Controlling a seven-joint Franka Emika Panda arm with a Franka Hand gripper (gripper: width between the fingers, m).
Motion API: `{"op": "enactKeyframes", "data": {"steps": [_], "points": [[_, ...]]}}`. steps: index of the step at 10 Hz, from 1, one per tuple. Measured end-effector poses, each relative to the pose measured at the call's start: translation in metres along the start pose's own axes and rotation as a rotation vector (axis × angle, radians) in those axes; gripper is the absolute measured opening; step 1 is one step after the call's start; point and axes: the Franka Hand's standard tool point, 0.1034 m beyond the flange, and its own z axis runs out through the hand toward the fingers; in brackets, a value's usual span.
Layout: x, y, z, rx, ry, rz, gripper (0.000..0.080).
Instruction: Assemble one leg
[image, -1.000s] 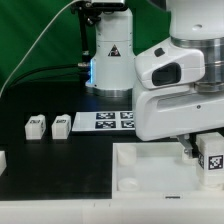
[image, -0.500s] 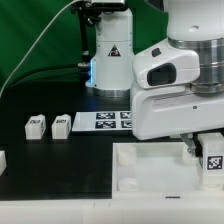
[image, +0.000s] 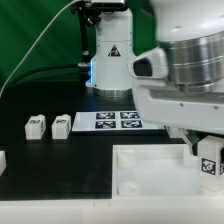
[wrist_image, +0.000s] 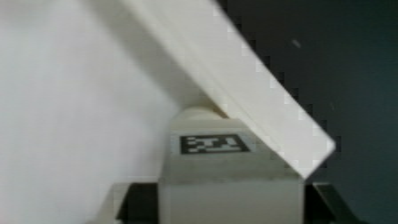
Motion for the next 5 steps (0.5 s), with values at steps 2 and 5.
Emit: {"op": "enactKeyframes", "data": {"steps": [2,5], "points": [[-0.0078,-0.0032,0.0019,0.001,-0.008,0.21,0.03],[-0.0106,-0.0047,0.0028,0.003,-0.015,0.415,0.0311]]}}
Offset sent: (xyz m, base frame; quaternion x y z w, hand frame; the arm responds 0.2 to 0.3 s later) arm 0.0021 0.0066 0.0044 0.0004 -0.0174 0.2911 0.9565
